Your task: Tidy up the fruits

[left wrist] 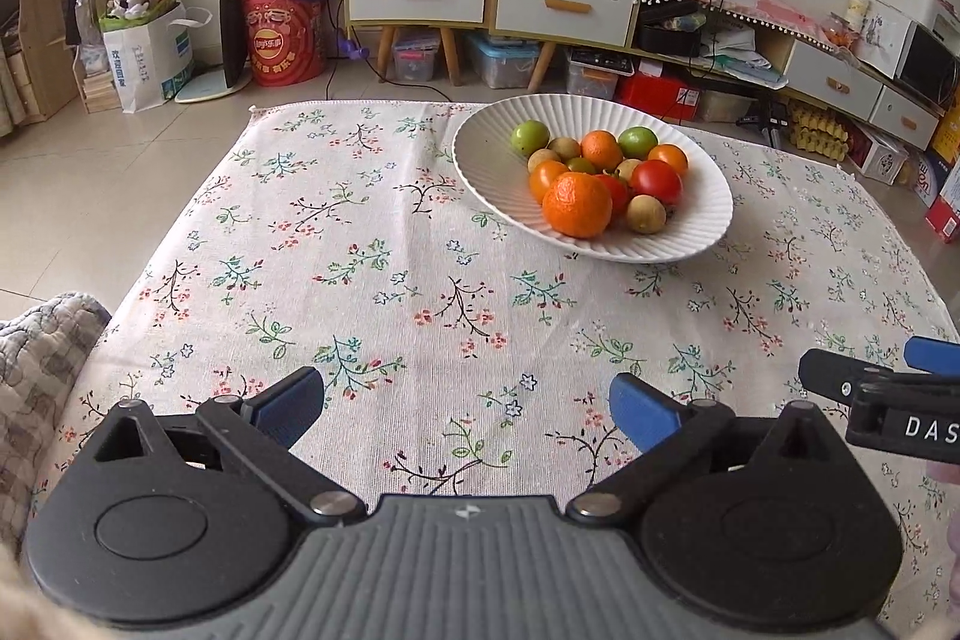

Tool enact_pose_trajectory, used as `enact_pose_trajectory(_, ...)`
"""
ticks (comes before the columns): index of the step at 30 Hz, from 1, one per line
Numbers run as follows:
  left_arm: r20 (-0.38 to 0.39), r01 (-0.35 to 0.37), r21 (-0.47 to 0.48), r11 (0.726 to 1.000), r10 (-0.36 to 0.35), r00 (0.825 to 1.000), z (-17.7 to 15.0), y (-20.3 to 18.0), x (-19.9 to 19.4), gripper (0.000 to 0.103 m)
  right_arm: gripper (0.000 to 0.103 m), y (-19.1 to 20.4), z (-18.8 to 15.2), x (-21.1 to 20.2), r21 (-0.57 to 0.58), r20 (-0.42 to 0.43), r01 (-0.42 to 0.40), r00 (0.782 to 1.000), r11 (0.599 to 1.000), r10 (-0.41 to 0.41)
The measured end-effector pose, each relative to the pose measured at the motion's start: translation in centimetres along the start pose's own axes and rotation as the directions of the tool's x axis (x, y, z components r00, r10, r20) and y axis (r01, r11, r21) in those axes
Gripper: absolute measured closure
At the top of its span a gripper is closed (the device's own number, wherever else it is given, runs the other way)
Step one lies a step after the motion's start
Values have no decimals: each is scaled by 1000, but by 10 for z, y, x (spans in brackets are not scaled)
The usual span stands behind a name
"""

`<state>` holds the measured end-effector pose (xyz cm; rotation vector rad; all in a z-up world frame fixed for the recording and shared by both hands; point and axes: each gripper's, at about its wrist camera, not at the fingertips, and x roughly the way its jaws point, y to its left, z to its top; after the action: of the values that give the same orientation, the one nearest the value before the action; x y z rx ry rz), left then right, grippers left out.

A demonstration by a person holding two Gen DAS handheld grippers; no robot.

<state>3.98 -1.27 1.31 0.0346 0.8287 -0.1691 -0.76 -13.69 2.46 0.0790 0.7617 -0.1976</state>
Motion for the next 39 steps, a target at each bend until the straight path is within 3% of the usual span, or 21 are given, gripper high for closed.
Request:
enact_pose_trajectory(12, -25, -91, -31, 995, 91, 996, -11, 5, -5, 6, 1, 9, -12, 3, 8, -50, -12, 999, 1000, 12)
enact_pose_trajectory(39, -51, -115, -1, 993, 115, 992, -14, -6, 2, 6, 1, 20, -16, 7, -24, -69, 17, 997, 1000, -18)
